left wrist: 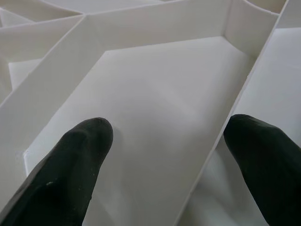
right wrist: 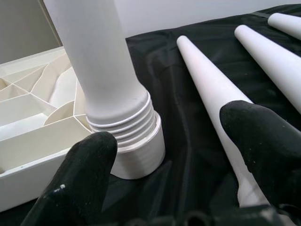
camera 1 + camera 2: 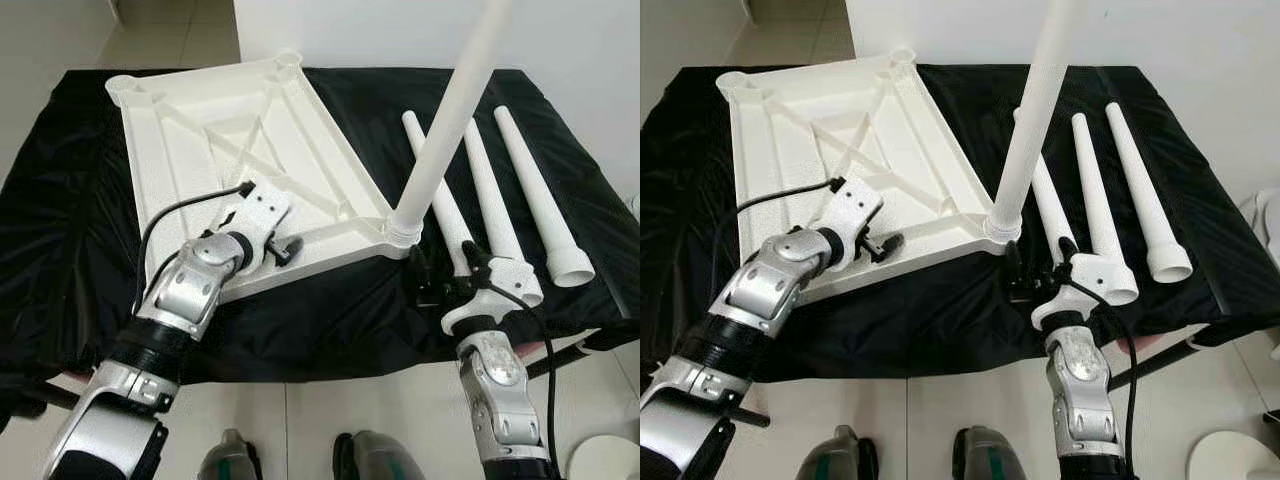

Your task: Building children table

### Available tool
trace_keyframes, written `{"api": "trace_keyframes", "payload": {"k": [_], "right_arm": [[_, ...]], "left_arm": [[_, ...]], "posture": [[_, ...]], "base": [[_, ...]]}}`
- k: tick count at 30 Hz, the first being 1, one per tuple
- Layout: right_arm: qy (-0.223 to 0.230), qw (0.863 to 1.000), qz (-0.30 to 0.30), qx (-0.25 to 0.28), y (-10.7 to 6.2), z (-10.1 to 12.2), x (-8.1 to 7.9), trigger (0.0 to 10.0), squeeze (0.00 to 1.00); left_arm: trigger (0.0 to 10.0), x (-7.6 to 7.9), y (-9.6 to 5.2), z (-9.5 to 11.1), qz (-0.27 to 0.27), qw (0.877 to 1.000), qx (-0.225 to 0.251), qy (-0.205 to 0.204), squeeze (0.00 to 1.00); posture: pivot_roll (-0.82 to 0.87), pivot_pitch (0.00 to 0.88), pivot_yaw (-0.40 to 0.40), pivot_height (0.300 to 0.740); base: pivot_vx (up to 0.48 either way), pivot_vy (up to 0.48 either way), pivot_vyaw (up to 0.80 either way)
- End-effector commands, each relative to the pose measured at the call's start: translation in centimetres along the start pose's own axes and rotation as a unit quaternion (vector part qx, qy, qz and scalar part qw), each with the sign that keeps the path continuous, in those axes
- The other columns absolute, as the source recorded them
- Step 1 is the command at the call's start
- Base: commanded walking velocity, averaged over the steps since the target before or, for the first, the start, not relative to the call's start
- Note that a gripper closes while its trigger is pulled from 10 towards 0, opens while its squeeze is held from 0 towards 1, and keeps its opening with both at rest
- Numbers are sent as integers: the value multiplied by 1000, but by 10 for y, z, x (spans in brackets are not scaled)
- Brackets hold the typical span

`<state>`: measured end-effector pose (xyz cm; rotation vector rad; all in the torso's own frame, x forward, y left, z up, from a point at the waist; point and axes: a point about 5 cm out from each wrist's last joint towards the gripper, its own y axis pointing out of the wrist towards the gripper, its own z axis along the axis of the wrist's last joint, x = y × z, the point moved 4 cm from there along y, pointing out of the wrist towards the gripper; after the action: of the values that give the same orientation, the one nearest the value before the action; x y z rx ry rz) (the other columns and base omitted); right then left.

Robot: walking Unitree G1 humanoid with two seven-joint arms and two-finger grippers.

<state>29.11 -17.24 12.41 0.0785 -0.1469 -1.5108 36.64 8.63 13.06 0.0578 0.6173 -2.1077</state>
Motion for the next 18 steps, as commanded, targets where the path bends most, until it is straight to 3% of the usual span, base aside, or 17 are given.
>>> {"api": "trace_keyframes", "payload": {"k": [1,12,18], "right_arm": [[-8,1000,7,5,-1,3,-1,10000,0],[-13,1000,11,9,-3,4,-4,10000,0],[17,997,74,27,-7,11,-25,10000,0]], "left_arm": [[10000,-11,-1,-3,13,1000,-19,-16,0],[10000,-10,1,-1,-7,999,-39,-38,0],[10000,-2,2,1,-37,998,-53,-27,0]], "posture": [[-142,70,18,740],[-143,64,34,740],[-149,55,45,740]], "base": [[0,0,0],[0,0,0],[0,0,0]]}}
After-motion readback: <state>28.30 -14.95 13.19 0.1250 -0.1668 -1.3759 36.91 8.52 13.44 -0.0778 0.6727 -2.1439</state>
